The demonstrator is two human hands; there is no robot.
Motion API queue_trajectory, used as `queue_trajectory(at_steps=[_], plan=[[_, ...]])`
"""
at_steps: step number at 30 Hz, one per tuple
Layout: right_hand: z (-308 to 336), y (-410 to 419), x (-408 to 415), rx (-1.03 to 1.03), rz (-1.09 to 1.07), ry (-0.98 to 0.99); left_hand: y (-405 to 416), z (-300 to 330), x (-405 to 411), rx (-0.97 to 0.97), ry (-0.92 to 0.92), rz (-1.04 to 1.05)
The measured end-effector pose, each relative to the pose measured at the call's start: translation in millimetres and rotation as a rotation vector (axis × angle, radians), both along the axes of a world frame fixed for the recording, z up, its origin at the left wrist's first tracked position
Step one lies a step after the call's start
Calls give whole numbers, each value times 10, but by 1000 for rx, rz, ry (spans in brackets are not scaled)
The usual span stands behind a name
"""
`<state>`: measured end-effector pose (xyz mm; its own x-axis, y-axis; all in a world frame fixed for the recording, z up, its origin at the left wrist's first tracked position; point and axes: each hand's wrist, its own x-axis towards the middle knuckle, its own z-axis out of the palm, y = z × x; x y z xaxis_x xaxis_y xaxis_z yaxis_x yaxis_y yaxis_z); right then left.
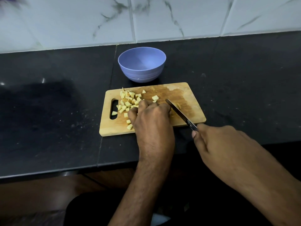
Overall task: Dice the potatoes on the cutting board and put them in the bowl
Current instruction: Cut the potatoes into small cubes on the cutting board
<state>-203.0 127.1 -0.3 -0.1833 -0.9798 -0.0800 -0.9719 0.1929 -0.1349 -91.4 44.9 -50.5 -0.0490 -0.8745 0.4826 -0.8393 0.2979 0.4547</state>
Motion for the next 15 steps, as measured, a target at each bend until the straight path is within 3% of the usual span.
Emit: queue_trajectory(at_steps=[7, 11, 15], plan=[[-7, -128, -16, 57, 47, 32, 17, 15, -24, 13, -103, -6], [-124, -399, -82, 189, 77, 15, 10, 11, -10, 44, -66, -7], [-128, -235, -153, 140, 83, -14, 7, -2, -12, 53, -14, 11]])
